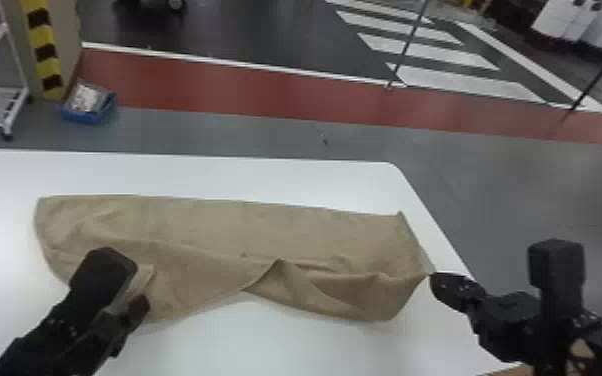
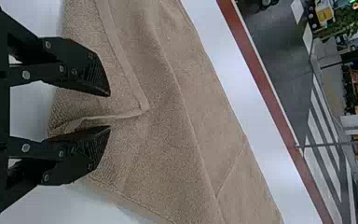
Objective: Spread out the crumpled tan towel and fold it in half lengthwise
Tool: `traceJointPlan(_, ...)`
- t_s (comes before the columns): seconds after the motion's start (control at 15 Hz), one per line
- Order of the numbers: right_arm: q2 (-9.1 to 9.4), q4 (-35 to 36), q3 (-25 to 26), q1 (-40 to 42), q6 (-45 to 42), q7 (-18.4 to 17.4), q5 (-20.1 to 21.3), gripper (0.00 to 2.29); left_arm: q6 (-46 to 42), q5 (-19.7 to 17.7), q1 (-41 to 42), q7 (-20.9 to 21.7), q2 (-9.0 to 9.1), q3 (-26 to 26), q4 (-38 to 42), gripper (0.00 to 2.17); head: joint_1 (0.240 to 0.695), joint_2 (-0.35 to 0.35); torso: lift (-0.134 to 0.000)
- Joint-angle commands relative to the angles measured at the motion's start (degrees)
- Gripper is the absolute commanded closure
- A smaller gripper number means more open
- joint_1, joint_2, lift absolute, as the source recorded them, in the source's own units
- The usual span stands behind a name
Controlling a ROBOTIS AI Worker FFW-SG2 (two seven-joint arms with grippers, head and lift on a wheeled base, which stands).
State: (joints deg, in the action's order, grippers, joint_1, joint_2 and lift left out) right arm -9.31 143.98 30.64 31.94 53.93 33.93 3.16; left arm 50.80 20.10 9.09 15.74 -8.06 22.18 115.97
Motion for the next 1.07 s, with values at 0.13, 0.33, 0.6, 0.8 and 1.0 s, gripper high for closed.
traceJointPlan(0.13,0.52,0.1,0.0,0.1,0.0,0.0,-0.1,1.17,3.3,0.9,4.4,-4.0,-0.2,-3.0,6.2,1.88,0.695,-0.35,-0.123)
traceJointPlan(0.33,0.78,0.0,0.0,0.1,-0.2,0.2,-0.3,1.17,3.1,-2.3,11.7,-10.0,-0.55,-7.4,14.1,1.88,0.695,-0.35,-0.123)
traceJointPlan(0.6,0.87,0.0,-0.7,0.2,-0.2,0.6,0.0,1.17,1.5,-9.2,17.5,-17.7,-0.64,-10.9,15.3,1.88,0.695,-0.301,-0.123)
traceJointPlan(0.8,1.05,0.0,-0.6,0.4,-0.2,0.6,0.0,1.17,0.5,-15.8,19.1,-26.6,-0.64,-12.4,14.7,1.76,0.695,-0.268,-0.123)
traceJointPlan(1.0,1.14,-0.1,0.6,0.3,-0.3,0.5,0.4,1.17,-0.4,-20.0,19.4,-30.3,-0.55,-14.2,14.6,1.19,0.695,-0.249,-0.123)
